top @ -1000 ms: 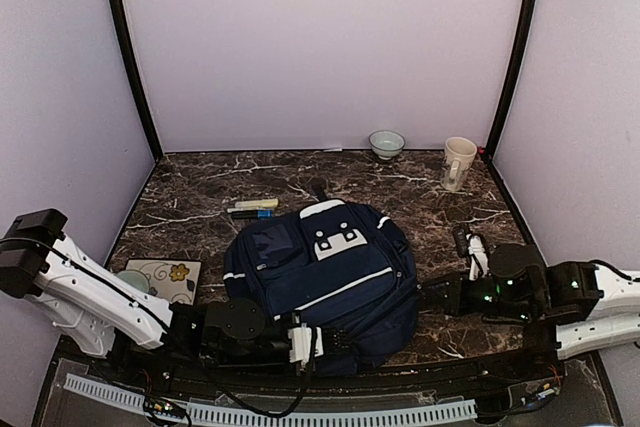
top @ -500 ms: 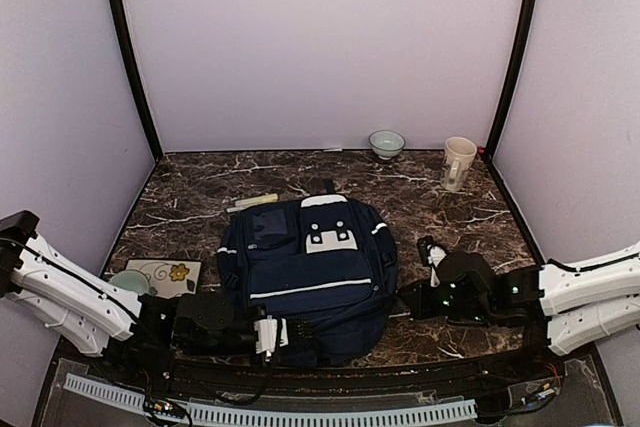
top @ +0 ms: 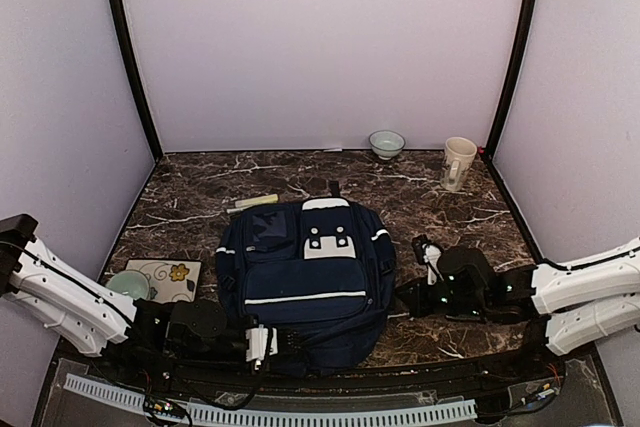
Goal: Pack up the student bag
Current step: Zip the student bag into the largest pocket of the bag, then adjust the student bag at the center of the board.
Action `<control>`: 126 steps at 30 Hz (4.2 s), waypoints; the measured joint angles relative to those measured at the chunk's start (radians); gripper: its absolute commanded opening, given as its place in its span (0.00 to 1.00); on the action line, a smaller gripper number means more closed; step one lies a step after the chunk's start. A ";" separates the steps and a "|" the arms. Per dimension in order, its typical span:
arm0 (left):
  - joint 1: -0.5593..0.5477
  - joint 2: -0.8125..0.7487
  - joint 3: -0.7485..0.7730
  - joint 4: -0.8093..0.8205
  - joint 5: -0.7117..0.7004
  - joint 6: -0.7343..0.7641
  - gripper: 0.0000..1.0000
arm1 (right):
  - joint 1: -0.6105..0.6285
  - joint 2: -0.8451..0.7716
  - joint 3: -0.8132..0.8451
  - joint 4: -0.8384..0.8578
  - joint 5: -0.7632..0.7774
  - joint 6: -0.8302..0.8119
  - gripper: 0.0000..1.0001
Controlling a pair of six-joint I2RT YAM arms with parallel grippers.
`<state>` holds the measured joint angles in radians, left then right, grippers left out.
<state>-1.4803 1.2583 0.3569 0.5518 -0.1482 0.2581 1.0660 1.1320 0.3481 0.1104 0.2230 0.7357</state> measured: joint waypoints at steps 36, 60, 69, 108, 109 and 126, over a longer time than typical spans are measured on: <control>-0.109 0.184 0.323 -0.247 0.081 -0.113 0.83 | -0.192 0.204 0.130 -0.049 -0.060 -0.055 0.90; 0.348 -0.077 0.320 -0.801 -0.433 -0.773 0.99 | -0.353 0.521 0.359 0.111 -0.343 -0.204 0.00; 0.611 -0.064 0.208 -0.774 -0.296 -0.866 0.93 | -0.353 0.493 0.337 0.113 -0.335 -0.210 0.00; 0.657 0.185 0.530 -0.577 -0.051 -0.682 0.00 | -0.187 -0.139 0.245 -0.280 -0.005 -0.082 0.00; 0.654 0.232 0.572 -0.576 -0.043 -0.671 0.00 | -0.187 -0.169 0.223 -0.292 0.008 -0.067 0.00; 0.647 0.930 1.329 -0.723 -0.047 -0.393 0.00 | -0.159 -0.175 0.021 -0.258 0.044 0.096 0.00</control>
<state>-0.8333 2.1887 1.6863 -0.1715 -0.1951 -0.1349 0.9073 0.9573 0.3691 -0.1478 0.2672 0.8318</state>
